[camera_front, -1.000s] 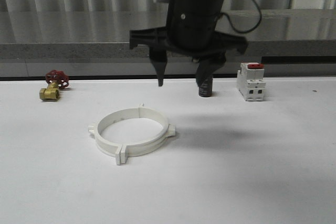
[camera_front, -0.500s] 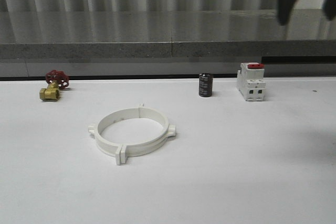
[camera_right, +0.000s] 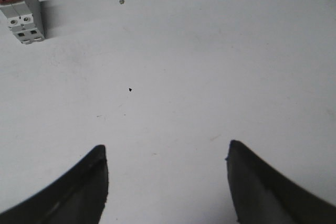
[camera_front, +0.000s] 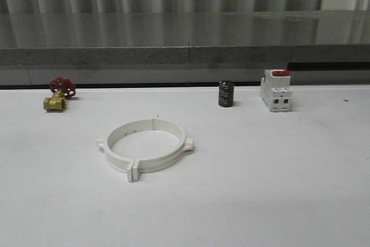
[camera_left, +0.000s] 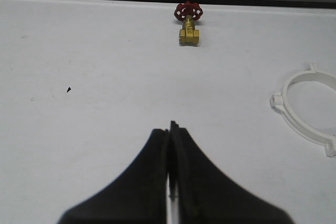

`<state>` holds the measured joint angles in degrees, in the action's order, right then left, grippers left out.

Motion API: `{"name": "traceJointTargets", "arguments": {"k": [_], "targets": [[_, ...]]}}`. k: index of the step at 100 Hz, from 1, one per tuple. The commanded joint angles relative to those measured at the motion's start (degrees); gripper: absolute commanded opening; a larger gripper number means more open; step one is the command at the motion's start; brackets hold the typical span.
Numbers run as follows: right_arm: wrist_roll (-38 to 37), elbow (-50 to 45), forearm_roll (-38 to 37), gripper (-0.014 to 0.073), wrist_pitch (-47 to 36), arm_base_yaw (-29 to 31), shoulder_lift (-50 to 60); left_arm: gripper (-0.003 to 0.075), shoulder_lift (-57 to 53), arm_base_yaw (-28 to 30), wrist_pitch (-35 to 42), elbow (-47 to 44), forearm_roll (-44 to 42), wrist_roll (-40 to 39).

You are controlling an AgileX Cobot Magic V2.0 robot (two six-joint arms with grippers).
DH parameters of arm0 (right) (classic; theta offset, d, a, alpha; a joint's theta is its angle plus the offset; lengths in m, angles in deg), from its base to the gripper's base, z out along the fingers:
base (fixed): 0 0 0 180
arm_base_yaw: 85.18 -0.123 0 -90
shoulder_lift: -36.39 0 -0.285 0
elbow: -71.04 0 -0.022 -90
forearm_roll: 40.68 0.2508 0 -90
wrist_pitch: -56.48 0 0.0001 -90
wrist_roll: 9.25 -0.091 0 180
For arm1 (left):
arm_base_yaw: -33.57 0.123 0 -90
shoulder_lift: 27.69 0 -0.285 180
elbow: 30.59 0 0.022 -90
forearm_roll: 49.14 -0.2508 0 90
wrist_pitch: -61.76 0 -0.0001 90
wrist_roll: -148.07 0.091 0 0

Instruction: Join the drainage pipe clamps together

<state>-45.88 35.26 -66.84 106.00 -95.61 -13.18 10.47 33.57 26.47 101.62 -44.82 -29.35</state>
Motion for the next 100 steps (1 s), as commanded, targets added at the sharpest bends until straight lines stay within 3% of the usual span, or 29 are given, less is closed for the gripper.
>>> {"name": "traceJointTargets", "arguments": {"k": [1,10,27,100], "targets": [[0.8,-0.9,-1.9,0.045,-0.9,0.4,5.2,-0.0021,0.1,0.1,3.9,1.5,0.5,-0.1],[0.8,-2.5,-1.9,0.0319,0.5,0.4,9.2,-0.0021,0.1,0.1,3.9,1.5,0.5,-0.1],[0.8,-2.8,-2.5,-0.0071,1.2,0.4,11.9,-0.0021,0.1,0.1,3.9,1.5,0.5,-0.1],[0.8,-2.8,-2.6,-0.0067,1.2,0.4,11.8,-0.0021,0.1,0.1,3.9,1.5,0.5,-0.1]]}}
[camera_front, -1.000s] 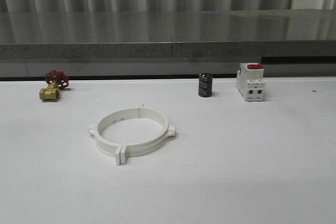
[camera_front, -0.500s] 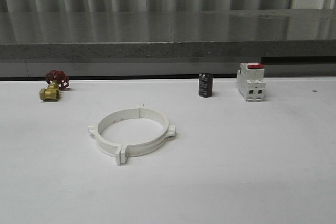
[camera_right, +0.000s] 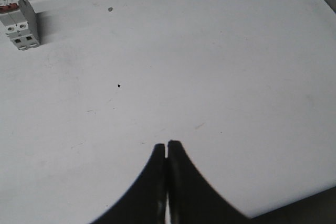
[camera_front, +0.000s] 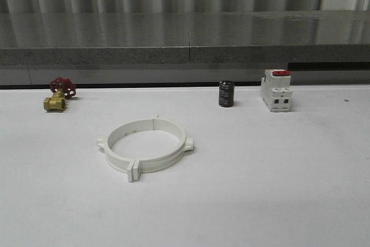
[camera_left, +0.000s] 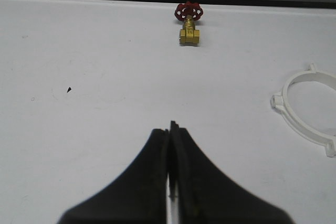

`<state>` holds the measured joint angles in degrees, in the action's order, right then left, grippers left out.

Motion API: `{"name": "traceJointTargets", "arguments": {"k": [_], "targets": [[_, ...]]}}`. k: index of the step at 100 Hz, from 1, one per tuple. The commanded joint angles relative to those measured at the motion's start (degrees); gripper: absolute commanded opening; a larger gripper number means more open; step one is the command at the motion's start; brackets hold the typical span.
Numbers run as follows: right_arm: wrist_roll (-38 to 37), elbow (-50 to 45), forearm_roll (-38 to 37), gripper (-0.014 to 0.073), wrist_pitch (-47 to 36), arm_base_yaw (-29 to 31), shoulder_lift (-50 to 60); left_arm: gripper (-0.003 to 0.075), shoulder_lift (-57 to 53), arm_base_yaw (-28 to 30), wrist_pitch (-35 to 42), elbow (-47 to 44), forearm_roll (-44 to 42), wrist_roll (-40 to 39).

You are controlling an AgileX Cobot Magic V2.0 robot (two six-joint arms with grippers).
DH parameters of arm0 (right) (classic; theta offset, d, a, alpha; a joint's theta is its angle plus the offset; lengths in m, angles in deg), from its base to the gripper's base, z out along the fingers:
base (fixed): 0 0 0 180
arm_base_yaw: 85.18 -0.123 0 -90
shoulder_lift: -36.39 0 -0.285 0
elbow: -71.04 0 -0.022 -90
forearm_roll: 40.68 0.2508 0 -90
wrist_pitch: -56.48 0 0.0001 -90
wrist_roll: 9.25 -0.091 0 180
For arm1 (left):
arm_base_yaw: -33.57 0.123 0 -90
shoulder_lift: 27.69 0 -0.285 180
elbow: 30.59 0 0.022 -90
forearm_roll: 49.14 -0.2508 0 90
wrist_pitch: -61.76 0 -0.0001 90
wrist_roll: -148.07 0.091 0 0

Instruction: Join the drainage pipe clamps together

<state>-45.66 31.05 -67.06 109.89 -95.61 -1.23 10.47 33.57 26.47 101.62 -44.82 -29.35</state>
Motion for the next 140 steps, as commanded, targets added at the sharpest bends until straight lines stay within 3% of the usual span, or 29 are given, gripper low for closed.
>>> {"name": "traceJointTargets", "arguments": {"k": [1,17,30,43,55,63,85,112,140], "targets": [[0.6,1.4,-2.4,-0.0067,-2.7,0.4,-0.2,-0.0021,0.1,0.1,3.9,1.5,0.5,-0.1],[0.6,1.1,-2.4,-0.0067,-3.4,0.4,-0.1,-0.0021,0.1,0.1,3.9,1.5,0.5,-0.1],[3.8,-2.0,-1.7,-0.0067,-12.0,0.4,2.0,-0.0021,0.1,0.1,3.9,1.5,0.5,-0.1],[12.7,-8.0,3.4,-0.0067,-24.1,0.4,6.4,-0.0021,0.1,0.1,3.9,1.5,0.5,-0.1],[24.1,-13.9,12.2,-0.0067,-30.6,0.4,11.8,-0.0021,0.1,0.1,3.9,1.5,0.5,-0.1],[27.9,-17.5,15.3,-0.0067,-33.8,0.4,15.0,-0.0021,0.1,0.1,3.9,1.5,0.5,-0.1],[28.2,-27.3,19.5,-0.0067,-40.6,1.3,25.0,-0.0021,0.1,0.1,3.9,1.5,0.5,-0.1],[29.1,-37.6,27.9,-0.0067,-48.5,9.7,31.3,-0.0021,0.1,0.1,3.9,1.5,0.5,-0.1],[35.9,-37.8,29.9,-0.0067,-53.4,11.0,31.4,-0.0021,0.1,0.1,3.9,1.5,0.5,-0.1]]}}
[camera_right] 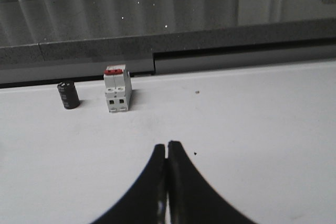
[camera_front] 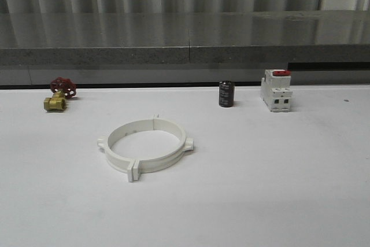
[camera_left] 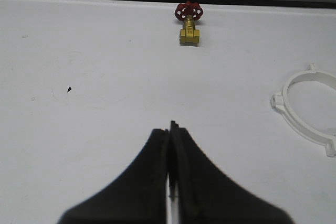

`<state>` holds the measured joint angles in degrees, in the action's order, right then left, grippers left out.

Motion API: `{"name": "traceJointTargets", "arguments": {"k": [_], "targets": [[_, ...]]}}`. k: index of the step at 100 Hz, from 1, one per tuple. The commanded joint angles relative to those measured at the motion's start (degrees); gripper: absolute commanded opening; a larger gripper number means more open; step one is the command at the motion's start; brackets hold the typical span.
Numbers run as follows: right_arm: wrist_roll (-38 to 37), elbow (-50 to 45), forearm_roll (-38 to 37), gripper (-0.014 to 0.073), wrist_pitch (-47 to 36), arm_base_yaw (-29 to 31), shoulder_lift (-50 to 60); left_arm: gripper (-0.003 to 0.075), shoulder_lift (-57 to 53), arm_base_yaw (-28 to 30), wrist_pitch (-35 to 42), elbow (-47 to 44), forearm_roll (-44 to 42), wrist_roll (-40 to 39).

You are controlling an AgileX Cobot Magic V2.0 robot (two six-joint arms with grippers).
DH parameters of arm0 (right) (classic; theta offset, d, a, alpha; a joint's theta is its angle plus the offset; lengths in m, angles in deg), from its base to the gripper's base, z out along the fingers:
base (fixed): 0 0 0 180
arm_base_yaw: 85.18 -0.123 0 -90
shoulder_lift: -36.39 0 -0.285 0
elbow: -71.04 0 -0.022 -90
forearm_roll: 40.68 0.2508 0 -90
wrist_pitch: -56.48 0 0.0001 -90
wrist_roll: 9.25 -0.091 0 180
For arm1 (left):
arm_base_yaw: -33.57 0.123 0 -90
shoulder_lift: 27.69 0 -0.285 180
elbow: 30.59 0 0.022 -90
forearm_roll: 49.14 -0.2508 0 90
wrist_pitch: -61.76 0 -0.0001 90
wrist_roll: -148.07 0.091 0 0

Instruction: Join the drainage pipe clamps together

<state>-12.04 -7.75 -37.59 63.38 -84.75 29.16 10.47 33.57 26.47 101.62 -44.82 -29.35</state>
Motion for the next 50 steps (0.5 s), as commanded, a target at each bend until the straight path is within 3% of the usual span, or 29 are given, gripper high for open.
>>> {"name": "traceJointTargets", "arguments": {"k": [1,50], "targets": [[2.3,1.0,0.4,-0.0067,-6.9,0.1,1.0,-0.0021,0.1,0.1,3.9,1.5,0.5,-0.1],[2.3,1.0,-1.0,-0.0067,-7.3,0.1,1.0,-0.0021,0.1,0.1,3.9,1.5,0.5,-0.1]]}}
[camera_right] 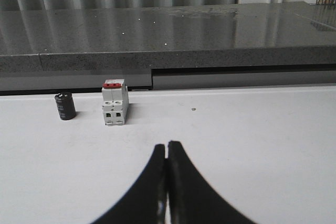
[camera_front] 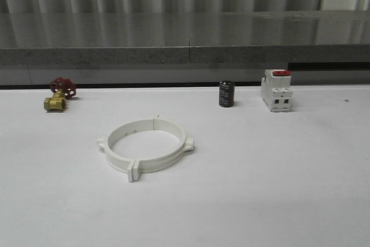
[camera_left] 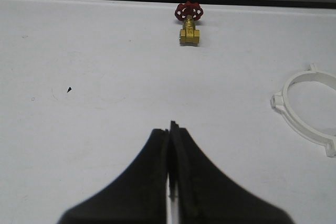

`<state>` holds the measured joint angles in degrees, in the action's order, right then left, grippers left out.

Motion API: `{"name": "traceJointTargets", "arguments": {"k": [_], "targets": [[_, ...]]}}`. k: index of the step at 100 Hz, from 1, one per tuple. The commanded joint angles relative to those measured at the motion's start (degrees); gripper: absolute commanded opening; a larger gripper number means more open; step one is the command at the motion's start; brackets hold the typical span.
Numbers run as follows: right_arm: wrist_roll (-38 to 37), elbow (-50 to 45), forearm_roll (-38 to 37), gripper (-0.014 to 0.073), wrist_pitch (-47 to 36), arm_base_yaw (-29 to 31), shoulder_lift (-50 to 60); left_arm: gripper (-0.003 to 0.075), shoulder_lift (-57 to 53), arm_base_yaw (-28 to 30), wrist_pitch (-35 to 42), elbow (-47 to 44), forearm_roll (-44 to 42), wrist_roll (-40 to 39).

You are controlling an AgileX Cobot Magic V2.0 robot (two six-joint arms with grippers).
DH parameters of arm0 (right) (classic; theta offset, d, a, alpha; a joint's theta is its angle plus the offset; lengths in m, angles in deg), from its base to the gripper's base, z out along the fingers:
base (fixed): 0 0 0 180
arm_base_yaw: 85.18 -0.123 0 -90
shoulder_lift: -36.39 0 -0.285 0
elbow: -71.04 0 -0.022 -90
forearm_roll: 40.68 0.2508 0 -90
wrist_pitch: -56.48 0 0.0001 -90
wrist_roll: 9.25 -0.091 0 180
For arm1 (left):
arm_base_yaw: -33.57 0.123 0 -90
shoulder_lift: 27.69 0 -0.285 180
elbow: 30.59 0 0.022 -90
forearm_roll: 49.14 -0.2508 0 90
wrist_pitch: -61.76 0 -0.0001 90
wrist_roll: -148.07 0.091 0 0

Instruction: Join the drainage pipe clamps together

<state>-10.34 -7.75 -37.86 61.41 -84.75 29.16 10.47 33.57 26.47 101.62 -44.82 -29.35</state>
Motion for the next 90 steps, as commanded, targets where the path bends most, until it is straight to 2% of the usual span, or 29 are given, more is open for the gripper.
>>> {"name": "traceJointTargets", "arguments": {"k": [1,36,90], "targets": [[0.6,1.0,-0.8,-0.0067,-5.4,0.1,1.0,-0.0021,0.1,0.1,3.9,1.5,0.5,-0.1],[0.6,1.0,-1.8,-0.0067,-5.4,-3.2,1.0,-0.0021,0.1,0.1,3.9,1.5,0.5,-0.1],[0.6,1.0,-1.7,-0.0067,-5.2,-3.2,1.0,-0.0021,0.1,0.1,3.9,1.5,0.5,-0.1]]}}
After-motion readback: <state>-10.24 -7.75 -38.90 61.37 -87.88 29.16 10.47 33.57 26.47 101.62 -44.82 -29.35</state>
